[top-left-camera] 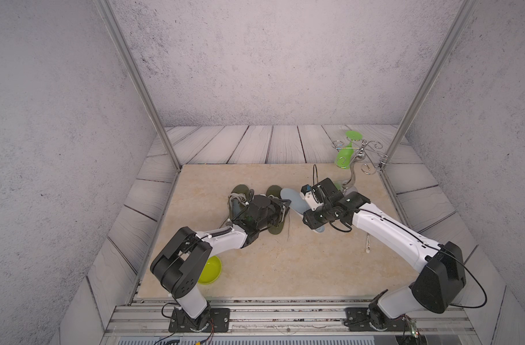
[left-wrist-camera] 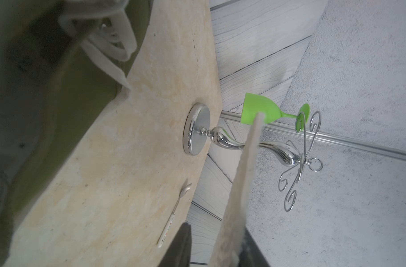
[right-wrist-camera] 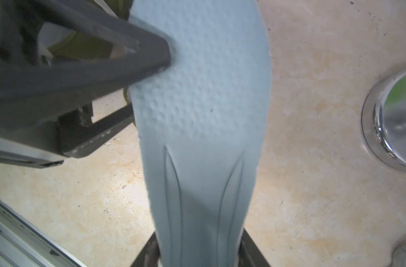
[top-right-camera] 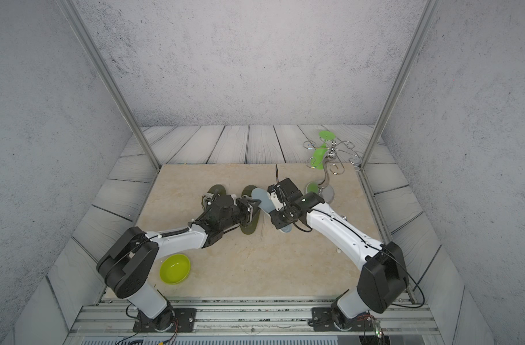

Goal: Insert the insole into the shoe
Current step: Pick up the insole from the center of the board.

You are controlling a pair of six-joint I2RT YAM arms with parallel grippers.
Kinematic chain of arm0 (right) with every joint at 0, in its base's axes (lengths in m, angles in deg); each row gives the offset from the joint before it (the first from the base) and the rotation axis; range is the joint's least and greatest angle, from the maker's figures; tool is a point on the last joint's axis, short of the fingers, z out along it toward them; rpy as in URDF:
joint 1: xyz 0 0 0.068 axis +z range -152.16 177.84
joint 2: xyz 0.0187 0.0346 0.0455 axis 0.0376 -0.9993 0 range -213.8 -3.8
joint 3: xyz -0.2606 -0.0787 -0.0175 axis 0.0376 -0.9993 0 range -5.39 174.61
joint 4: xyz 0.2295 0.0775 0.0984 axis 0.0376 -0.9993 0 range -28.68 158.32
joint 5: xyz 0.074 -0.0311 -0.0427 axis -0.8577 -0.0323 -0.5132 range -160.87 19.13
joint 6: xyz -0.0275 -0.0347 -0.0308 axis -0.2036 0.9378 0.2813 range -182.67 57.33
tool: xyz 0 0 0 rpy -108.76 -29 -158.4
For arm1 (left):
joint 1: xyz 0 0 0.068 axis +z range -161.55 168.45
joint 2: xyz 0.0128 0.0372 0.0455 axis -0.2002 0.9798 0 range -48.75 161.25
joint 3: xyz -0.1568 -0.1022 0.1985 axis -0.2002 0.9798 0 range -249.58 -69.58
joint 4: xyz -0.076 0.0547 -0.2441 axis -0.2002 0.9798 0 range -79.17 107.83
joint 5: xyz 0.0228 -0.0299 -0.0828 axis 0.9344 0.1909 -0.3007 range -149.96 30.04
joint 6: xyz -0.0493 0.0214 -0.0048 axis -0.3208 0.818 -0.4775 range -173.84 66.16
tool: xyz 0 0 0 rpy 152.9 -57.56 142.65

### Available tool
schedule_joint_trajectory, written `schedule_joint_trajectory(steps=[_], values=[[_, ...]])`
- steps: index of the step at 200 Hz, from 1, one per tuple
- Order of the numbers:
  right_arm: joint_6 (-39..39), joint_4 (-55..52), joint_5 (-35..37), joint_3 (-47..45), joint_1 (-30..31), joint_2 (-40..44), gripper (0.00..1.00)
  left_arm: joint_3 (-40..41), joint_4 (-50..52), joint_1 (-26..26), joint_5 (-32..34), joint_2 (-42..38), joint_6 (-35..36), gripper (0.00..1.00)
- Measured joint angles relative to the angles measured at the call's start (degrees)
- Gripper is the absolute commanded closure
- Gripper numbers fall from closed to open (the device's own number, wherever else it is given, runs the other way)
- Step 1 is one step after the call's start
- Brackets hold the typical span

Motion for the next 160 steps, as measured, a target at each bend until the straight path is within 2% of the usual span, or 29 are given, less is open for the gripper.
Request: schedule_joint_trajectory(steps=[39, 74, 87, 106, 132, 160], values=[[-0.3, -1.4, 1.7, 0.0, 0.0, 0.0, 0.58, 0.1, 5.9, 0.8, -1.1, -2.2, 5.9, 0.5], [-0.7, -3.8, 3.5, 0.4, -0.1, 0.0, 0.6, -1.5, 19.5, 4.8, -0.1, -11.1, 19.0, 0.49], [-1.0, -4.8, 4.0, 0.6, -0.1, 0.0, 0.6, -4.5, 25.8, 6.4, 0.8, -13.5, 26.4, 0.49], [-1.5, -5.8, 4.3, 0.6, -0.2, 0.2, 0.61, -12.9, 36.5, 8.1, 1.1, -13.4, 39.4, 0.49], [-2.0, -6.7, 4.5, 0.6, -0.4, 0.3, 0.62, -27.1, 50.2, 8.8, -0.7, -7.3, 59.6, 0.49], [-2.2, -6.9, 4.6, -0.1, -0.9, 1.5, 0.62, -35.5, 62.2, 8.6, -1.9, 0.0, 80.1, 0.5]])
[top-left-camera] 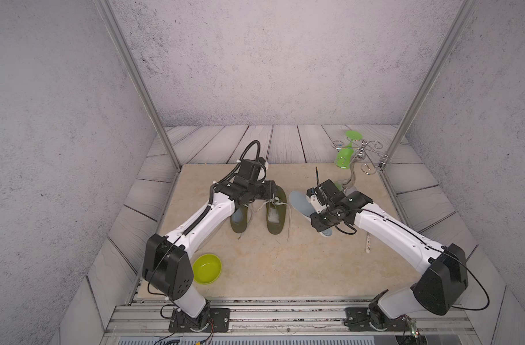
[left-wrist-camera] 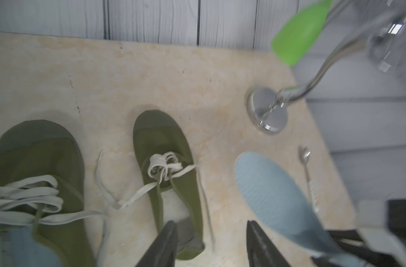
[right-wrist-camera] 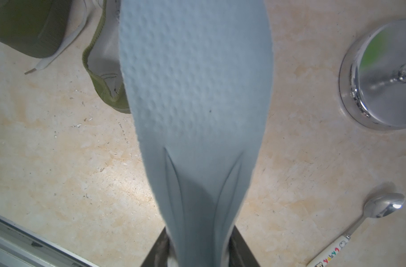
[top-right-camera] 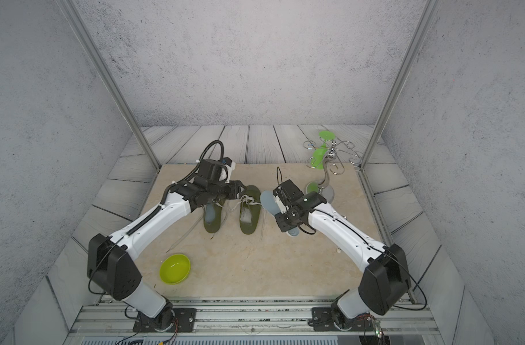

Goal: Insert the insole into the shoe
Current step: Pick up the insole from the center of the board, then pick up the shoe at the center of the board.

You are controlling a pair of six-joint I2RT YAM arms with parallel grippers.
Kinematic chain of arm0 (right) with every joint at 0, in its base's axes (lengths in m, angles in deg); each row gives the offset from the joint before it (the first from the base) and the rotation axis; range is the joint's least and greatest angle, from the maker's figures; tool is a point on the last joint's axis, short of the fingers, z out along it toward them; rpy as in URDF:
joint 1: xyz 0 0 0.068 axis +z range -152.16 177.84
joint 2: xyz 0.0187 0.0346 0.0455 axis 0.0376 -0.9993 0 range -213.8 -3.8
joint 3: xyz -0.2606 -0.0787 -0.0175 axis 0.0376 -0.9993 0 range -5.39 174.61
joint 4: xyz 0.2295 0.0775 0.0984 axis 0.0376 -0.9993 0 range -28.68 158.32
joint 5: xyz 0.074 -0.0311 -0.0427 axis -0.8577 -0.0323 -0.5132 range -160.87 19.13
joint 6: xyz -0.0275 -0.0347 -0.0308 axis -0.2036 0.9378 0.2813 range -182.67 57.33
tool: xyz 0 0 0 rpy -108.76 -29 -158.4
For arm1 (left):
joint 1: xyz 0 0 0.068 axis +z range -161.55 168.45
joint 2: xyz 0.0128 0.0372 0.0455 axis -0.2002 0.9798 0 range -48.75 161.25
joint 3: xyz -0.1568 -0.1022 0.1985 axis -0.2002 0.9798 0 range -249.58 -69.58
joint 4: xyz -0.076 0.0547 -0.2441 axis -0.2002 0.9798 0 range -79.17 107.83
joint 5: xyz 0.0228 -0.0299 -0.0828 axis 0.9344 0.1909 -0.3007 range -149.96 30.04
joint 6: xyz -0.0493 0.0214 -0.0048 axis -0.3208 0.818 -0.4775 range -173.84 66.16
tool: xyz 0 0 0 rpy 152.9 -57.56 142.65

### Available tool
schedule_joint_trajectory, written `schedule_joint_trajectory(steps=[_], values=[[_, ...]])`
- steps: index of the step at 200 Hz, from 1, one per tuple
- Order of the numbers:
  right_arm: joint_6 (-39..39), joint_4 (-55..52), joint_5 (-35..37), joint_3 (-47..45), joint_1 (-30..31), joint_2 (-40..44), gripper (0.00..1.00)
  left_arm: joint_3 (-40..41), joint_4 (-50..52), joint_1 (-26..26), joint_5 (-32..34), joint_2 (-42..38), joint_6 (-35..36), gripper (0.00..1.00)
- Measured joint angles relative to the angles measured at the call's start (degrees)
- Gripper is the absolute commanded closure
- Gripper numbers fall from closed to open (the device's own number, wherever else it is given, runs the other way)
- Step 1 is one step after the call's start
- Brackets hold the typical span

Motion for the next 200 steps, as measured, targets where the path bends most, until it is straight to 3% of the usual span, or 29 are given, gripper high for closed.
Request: schedule_joint_trajectory(steps=[50, 103, 142, 200], values=[[-0.9, -0.6, 0.1, -3.3, -1.9, 3.8, 0.63, -2.5, 12.5, -1.3, -1.3, 6.4, 30.7, 0.53], [-1.3, -1.3, 0.1, -4.2, -2.7, 6.2, 0.63, 1.4, 10.8, -2.7, -6.0, 5.4, 57.6, 0.55], [-1.4, -1.6, 0.1, -5.3, -3.2, 7.7, 0.63, 4.8, 6.6, -3.4, -3.7, 5.8, 67.4, 0.55], [-1.5, -1.9, 0.0, -8.0, -4.4, 10.7, 0.63, -1.8, 5.9, -4.4, 4.7, 13.7, 72.5, 0.58]])
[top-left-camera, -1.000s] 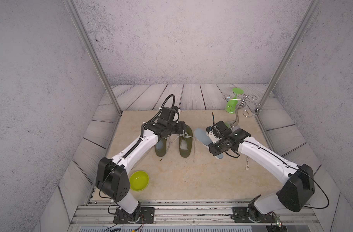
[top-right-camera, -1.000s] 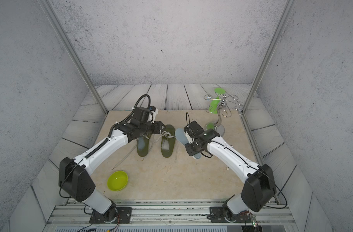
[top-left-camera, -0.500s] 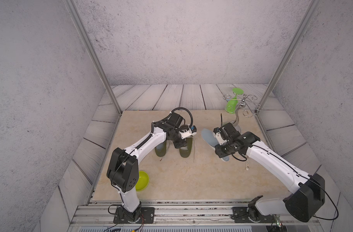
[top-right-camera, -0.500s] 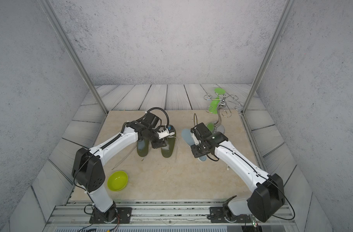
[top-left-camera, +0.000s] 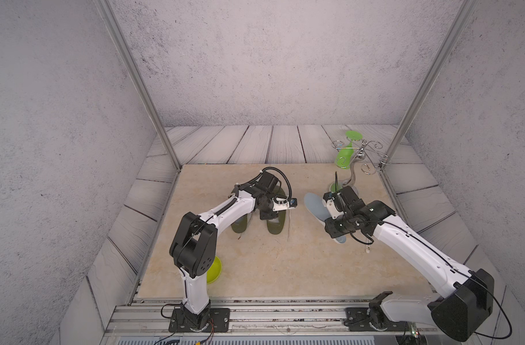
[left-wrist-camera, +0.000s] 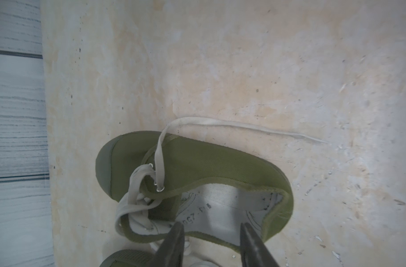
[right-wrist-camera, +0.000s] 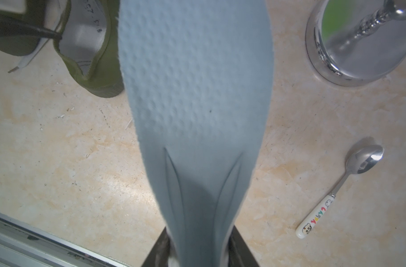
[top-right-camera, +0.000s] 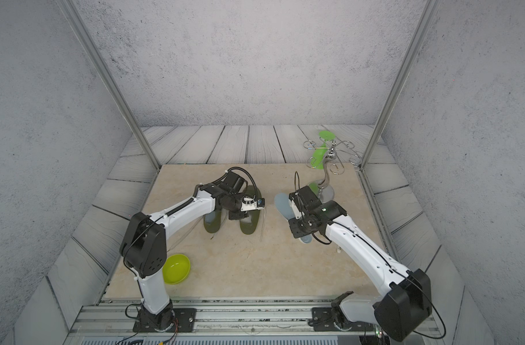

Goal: Insert the insole into the shoe
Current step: Pick up the shoe at the center of the board.

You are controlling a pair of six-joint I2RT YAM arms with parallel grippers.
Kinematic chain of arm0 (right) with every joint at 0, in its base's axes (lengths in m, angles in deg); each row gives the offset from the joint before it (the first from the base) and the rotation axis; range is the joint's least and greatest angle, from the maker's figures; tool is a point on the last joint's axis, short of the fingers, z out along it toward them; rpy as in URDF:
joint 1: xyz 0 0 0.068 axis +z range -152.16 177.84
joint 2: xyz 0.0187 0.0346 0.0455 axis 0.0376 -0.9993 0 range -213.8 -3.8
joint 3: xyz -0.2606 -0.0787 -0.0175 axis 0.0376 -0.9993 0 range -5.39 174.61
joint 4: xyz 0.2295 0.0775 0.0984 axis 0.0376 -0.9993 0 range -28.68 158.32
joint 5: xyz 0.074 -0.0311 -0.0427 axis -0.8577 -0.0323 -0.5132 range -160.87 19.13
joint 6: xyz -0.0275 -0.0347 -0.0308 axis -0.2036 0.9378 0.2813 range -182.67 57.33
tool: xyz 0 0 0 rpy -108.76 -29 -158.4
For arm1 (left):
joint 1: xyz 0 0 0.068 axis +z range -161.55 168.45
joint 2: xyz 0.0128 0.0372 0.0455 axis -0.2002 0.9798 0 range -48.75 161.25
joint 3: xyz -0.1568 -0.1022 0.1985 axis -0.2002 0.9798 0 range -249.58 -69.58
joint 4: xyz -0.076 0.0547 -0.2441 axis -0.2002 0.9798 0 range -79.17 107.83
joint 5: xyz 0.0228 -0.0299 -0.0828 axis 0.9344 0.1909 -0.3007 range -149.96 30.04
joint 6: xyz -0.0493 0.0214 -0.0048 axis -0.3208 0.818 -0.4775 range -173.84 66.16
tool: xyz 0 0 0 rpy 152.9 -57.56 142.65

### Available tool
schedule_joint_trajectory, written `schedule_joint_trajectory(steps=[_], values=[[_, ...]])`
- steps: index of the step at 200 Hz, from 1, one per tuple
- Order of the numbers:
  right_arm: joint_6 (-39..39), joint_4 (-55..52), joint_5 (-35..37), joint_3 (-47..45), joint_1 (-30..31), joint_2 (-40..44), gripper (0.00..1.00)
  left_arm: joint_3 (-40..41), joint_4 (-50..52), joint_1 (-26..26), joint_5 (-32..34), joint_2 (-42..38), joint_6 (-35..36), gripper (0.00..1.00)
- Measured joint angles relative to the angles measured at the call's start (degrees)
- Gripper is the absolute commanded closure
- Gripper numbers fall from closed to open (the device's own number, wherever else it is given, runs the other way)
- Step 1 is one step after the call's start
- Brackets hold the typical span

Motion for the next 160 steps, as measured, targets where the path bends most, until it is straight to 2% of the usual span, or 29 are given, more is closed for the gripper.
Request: schedule_joint_trajectory(steps=[61, 160], values=[[0.2, -0.5, -0.2, -0.6, -1.4, 0.3, 0.63, -5.7, 2.1, -2.6, 11.3, 7.3, 0.9, 0.61], [0.5, -0.6, -0.9, -0.7, -2.5, 0.7, 0.63, -8.8, 3.7, -2.7, 19.0, 11.2, 2.0, 0.63]])
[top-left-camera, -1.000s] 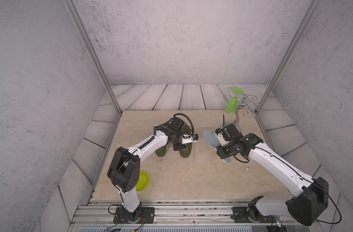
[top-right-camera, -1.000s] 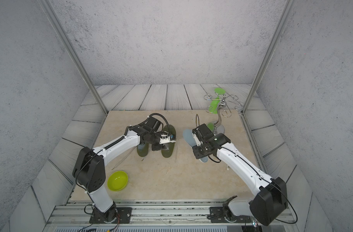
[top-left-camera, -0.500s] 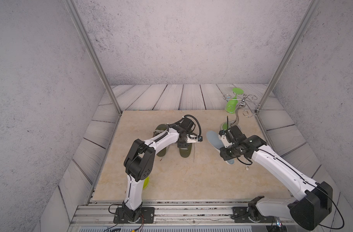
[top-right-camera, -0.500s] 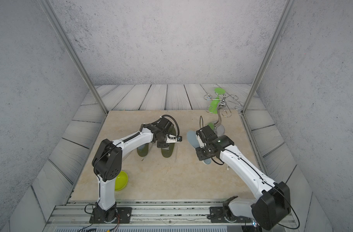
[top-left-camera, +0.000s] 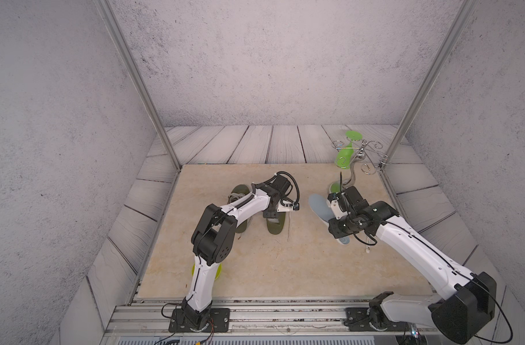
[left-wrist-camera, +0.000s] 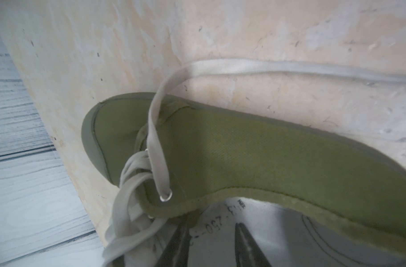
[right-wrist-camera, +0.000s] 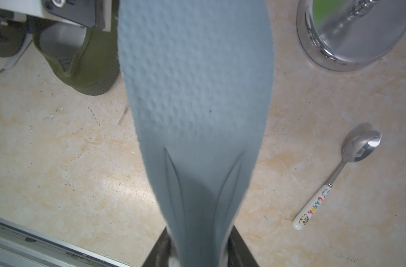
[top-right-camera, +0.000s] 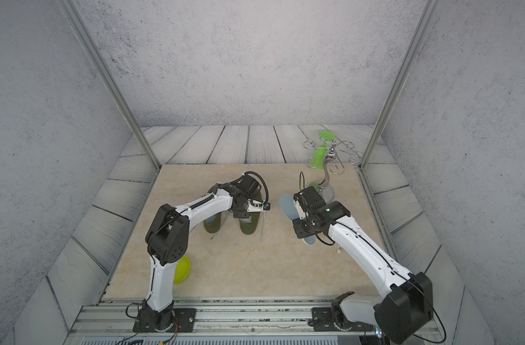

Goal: Insert the insole into the shoe
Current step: Pick up the shoe at the center of the board.

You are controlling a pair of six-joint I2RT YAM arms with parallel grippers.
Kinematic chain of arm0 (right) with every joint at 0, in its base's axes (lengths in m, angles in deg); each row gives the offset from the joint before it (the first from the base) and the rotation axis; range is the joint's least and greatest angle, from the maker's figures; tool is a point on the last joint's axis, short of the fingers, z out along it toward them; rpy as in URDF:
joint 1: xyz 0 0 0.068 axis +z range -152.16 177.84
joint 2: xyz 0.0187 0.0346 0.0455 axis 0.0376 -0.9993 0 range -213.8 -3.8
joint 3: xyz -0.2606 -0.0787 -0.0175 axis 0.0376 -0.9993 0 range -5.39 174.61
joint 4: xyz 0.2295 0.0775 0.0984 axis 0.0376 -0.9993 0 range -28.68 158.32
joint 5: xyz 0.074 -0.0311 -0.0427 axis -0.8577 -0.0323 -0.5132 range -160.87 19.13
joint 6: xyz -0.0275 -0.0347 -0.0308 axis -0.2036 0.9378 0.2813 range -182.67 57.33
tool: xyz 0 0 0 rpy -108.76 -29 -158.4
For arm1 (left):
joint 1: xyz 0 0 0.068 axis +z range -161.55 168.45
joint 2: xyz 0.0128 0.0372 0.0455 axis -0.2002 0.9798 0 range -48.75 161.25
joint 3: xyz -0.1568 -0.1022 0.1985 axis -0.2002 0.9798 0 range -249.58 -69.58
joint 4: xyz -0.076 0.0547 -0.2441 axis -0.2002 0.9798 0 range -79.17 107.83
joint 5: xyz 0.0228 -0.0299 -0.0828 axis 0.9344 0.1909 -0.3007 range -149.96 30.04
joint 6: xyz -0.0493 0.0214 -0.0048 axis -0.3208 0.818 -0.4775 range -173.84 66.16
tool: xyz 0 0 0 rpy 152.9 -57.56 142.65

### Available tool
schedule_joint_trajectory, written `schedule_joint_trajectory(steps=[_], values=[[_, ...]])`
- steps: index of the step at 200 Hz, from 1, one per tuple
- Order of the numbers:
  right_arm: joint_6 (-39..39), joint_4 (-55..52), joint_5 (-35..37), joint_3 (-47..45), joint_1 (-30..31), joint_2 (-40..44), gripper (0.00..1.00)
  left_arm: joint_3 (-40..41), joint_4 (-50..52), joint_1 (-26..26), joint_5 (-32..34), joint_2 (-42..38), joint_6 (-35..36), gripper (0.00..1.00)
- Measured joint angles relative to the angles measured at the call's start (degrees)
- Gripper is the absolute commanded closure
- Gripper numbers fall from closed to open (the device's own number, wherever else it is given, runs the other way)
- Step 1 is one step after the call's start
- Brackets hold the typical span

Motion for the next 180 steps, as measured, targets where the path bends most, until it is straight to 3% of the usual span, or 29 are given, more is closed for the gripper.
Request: schedule_joint_trajectory(steps=[100, 112, 124, 180], values=[[0.2, -0.2, -1.0, -0.5, -0.9, 0.0, 0.63, 0.0, -6.8, -0.7, 5.2, 3.7, 1.1, 0.64], [0.2, -0.2, -1.1, -0.6, -0.9, 0.0, 0.63, 0.0, -7.6, -0.7, 5.8, 3.7, 1.2, 0.76], [0.2, -0.2, -1.2, -0.6, -0.9, 0.0, 0.64, 0.0, -8.1, -0.7, 6.2, 3.7, 0.9, 1.0], [0.2, -0.3, -1.6, -0.6, -1.1, 0.0, 0.65, -0.4, -7.5, -0.7, 6.4, 3.7, 0.6, 1.0]])
